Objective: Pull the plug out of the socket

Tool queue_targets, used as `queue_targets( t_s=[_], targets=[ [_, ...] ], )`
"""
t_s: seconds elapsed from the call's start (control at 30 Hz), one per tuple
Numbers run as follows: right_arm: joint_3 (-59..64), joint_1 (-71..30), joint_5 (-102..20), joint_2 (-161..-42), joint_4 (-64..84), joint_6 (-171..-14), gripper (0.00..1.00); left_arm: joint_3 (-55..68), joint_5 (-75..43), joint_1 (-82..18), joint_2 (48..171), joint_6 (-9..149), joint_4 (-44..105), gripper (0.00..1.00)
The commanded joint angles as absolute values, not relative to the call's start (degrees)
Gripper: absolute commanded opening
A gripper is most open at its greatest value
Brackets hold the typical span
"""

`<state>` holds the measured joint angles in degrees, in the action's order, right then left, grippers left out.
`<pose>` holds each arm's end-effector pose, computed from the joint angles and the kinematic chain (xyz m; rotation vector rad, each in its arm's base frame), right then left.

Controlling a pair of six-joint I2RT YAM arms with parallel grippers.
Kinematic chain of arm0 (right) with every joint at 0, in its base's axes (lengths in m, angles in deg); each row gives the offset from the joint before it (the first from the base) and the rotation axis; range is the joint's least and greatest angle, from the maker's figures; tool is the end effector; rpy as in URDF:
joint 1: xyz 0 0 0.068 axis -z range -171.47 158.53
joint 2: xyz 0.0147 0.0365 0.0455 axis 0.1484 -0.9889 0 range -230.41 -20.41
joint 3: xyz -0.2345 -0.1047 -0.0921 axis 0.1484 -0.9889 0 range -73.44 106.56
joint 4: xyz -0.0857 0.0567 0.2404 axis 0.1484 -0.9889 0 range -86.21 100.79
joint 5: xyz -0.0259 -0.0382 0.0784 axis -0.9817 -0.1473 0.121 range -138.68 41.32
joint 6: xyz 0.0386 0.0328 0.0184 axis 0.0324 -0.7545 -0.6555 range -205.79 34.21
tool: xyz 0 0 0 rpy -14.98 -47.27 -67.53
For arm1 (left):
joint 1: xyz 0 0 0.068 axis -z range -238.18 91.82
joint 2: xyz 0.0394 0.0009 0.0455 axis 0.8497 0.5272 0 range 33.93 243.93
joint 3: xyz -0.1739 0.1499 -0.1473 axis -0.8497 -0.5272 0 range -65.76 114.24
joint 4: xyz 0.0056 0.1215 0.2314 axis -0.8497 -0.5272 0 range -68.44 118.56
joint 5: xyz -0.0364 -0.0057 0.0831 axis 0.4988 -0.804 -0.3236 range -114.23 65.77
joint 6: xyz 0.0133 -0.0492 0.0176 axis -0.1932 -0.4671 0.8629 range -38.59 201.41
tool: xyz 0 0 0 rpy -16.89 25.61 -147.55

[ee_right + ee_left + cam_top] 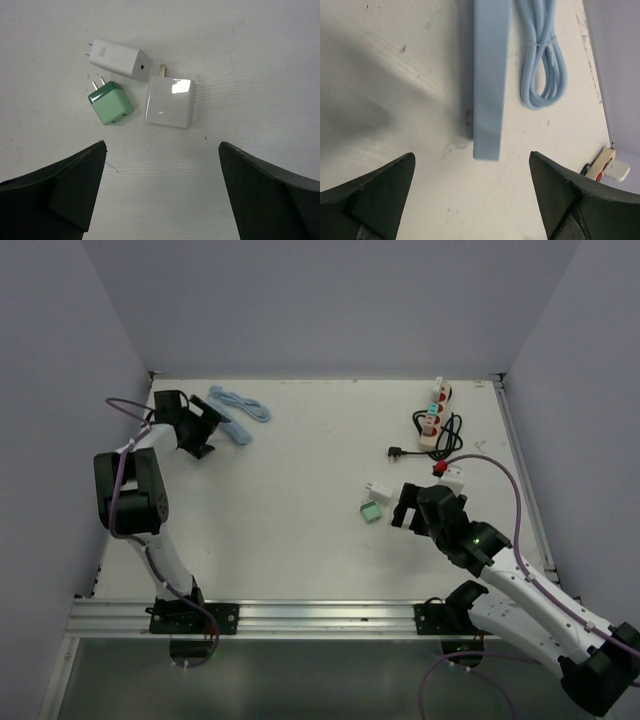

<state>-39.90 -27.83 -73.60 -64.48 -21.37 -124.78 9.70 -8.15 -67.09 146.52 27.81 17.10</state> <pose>0.1379 0.0830 0.2393 0.2669 2.2252 0.2069 0.4209 0.0560 0.1759 -1.1789 2.1985 -0.6833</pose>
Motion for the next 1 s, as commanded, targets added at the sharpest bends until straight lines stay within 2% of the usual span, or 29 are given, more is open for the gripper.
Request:
queue_targets(
  t_s=[0.0,0.3,0.5,0.7,0.8,0.97],
  targets=[
    [-36.2,-27.9,-75.7,-64.0,-23.7,-123.3,0.99,4.5,-7.1,-67.7,132.1,32.1,15.4,1.0],
    [-30.7,-27.7,-78.0,-67.9,-24.2,-121.6,0.99,-12.7,-4.1,-67.6,99.0,46.0,7.2,0.99],
    [-24.6,-25.9,-80.1,-75.7,-24.0,-119.1,0.99,-13.3,-6.8,-66.3,82.1,53.0,-5.5,1.0],
    [-18.0,-17.5,-74.4,-85.4,-21.1,-115.9,0.99,-11.5,-18.1,-58.6,75.4,59.7,-11.9,1.0],
    [-15.3,-12.6,-71.0,-92.0,-19.2,-115.6,0.99,-14.9,-22.8,-53.4,72.2,61.2,-9.5,1.0],
    [-7.5,-5.5,-67.8,-103.0,-17.9,-114.4,0.99,-20.8,-15.9,-52.7,68.3,60.9,-5.1,1.0]
  ],
)
